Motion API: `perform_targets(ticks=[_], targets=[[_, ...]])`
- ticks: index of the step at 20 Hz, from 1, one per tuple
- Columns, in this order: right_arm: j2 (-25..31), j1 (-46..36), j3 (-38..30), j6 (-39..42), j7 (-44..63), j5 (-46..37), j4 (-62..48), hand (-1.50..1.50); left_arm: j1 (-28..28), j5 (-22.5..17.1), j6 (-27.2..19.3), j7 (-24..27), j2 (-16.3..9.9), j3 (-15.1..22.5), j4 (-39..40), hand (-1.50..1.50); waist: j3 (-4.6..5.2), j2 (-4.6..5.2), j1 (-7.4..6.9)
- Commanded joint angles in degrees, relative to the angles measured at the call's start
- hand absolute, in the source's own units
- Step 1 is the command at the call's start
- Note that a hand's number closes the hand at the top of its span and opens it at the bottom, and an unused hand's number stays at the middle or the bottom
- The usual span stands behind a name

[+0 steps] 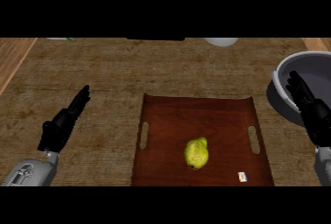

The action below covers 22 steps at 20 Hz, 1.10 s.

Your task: Pick the pear from the tray and place it in the pot

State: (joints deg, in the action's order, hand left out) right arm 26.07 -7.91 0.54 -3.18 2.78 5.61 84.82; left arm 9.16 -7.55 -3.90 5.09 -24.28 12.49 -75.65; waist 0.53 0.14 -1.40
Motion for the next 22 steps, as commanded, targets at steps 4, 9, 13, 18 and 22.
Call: perform_targets(ticks=[4,9,13,18,22], targets=[[-12.89,10.77,-9.29,-18.69,-14.39,1.52,10.88,1.5,-3.83,-3.34,-6.51,3.7,3.55,-6.05,-1.87,0.0,-0.73,-2.9,6.52],[-25.11,24.36,-17.94,-33.71,-12.44,3.66,4.38,-1.5,-5.27,-5.91,-10.01,4.98,7.68,-8.32,-3.55,0.0,-0.84,-1.82,10.2],[-25.81,27.62,-8.95,-39.31,-26.2,11.61,14.27,-1.5,-6.57,-5.75,-10.87,5.74,9.51,-7.25,-5.97,0.0,-0.95,-2.6,7.98],[-25.99,36.45,3.75,-47.95,-37.87,15.11,25.05,-1.5,-7.92,-4.95,-11.72,6.37,10.97,-5.8,-8.18,0.0,-0.7,-1.85,6.58],[-26.04,47.62,21.32,-52.91,-40.35,12.0,24.47,-1.5,-9.57,-3.35,-12.47,6.95,12.58,-3.13,-10.71,0.0,-0.55,-0.9,3.97]])
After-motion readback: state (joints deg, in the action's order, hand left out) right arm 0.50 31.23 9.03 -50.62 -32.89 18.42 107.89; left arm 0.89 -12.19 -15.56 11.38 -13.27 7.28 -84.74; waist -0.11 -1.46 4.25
